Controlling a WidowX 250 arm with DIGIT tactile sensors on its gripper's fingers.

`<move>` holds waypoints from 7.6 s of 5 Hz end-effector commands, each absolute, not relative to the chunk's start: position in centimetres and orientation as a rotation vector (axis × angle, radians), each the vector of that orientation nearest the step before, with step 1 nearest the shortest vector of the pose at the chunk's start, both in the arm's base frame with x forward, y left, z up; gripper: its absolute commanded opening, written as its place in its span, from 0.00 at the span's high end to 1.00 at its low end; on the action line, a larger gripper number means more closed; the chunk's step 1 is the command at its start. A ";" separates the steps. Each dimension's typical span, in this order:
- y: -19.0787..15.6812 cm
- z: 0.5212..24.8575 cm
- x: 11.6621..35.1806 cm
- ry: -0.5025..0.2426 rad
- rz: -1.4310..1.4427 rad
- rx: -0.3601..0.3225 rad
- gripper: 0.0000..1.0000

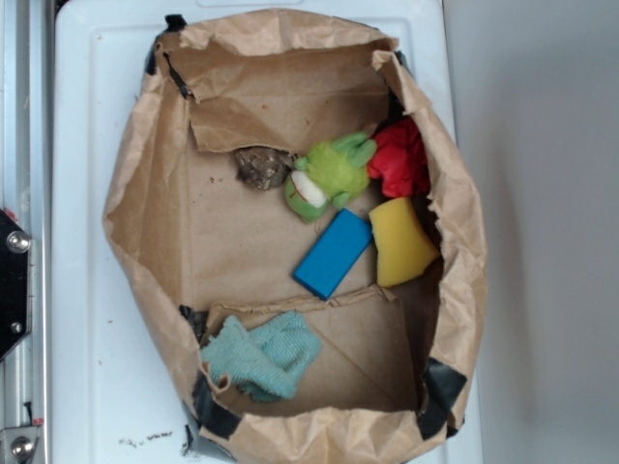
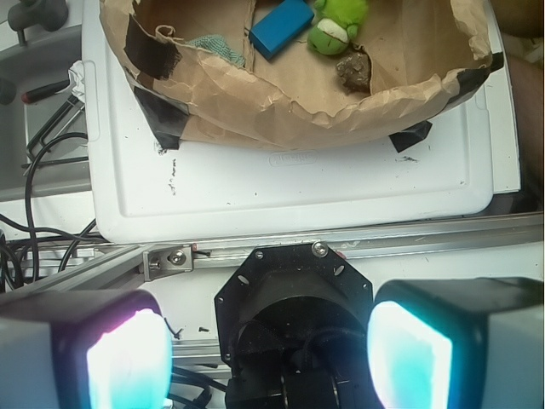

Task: Grab the blue cloth.

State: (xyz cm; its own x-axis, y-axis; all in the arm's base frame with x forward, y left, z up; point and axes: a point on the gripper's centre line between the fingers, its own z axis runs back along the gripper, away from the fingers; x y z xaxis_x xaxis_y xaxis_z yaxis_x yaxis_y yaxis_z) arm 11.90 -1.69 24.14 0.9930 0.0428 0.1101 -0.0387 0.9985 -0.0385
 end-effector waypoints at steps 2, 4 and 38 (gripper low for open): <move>-2.0 22.3 16.2 -0.111 0.119 -0.013 0.00; -0.6 19.9 23.1 -0.160 0.147 0.062 0.00; -3.5 7.9 28.9 -0.092 -0.395 -0.343 1.00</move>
